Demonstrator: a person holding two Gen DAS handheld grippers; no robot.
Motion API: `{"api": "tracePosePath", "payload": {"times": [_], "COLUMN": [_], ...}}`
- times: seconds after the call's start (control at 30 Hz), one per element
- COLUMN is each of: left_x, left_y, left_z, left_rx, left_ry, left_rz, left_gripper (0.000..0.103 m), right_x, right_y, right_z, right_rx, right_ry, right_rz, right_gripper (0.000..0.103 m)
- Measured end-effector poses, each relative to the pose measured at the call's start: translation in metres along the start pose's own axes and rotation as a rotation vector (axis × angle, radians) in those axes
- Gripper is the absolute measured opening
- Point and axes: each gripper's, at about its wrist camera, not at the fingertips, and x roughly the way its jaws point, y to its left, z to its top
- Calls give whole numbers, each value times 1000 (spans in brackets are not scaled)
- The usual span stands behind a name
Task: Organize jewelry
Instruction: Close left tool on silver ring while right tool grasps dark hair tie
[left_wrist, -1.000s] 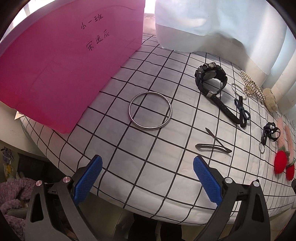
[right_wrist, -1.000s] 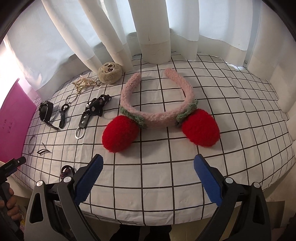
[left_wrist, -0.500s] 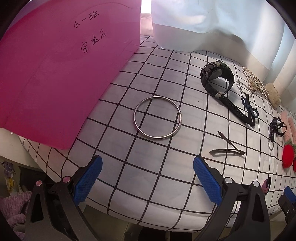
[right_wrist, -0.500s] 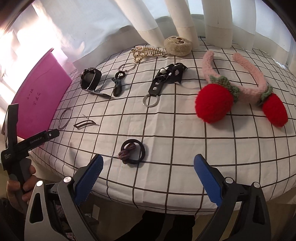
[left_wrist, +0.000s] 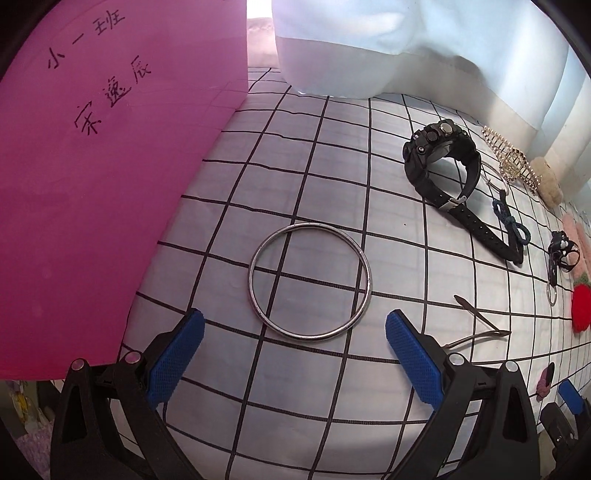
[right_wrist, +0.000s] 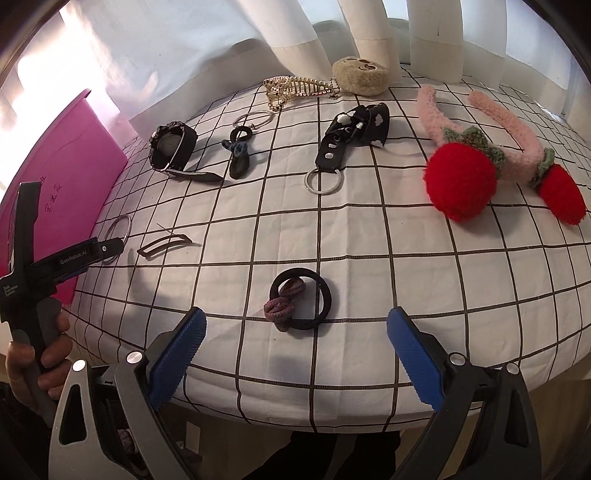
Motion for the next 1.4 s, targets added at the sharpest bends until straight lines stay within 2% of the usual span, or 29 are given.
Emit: {"api": "tracePosePath", "payload": {"times": [0.43, 0.67, 0.77, 0.9, 0.97, 1.1, 1.17, 1.23, 1.27, 1.3, 1.37, 1.4], "left_x": [23, 32, 32, 31, 29, 20, 20, 19, 19, 18, 15, 14], "left_y": [-7, -12, -11, -9, -9, -16, -18, -17, -19, -18, -17, -17], "left_z": [22, 36, 30, 27, 26, 19, 19, 19, 18, 18, 15, 14], "left_rx": [38, 52, 61, 58, 65, 96, 96, 91, 92, 88, 75, 71], "left_ry": [-19, -71, -101, -96, -97, -121, -124, -124, -125, -124, -122, -121], "left_rz": [-13, -15, -14, -17, -23, -44, -42, -50, -48, -49, -55, -58], "left_gripper": [98, 98, 98, 97, 94, 72, 71, 71, 71, 71, 71, 71], "right_x": [14, 20, 21, 21, 22, 21, 18, 15, 14, 14, 13, 13], "right_y": [12, 22, 22, 23, 24, 27, 28, 28, 28, 27, 24, 22], "right_z": [-4, -4, -5, -4, -3, -3, -2, 1, 3, 5, 8, 9], "right_rx": [-73, -136, -146, -155, -163, -173, -183, -184, -186, -188, -182, -175], "right_ry": [-23, -28, -36, -37, -35, -39, -52, -57, -58, -58, -54, -53], "right_rz": [-110, -173, -176, -173, -170, -161, -159, -157, -160, -160, -151, -140], "right_gripper": [94, 94, 94, 94, 93, 92, 79, 56, 49, 33, 21, 20]}}
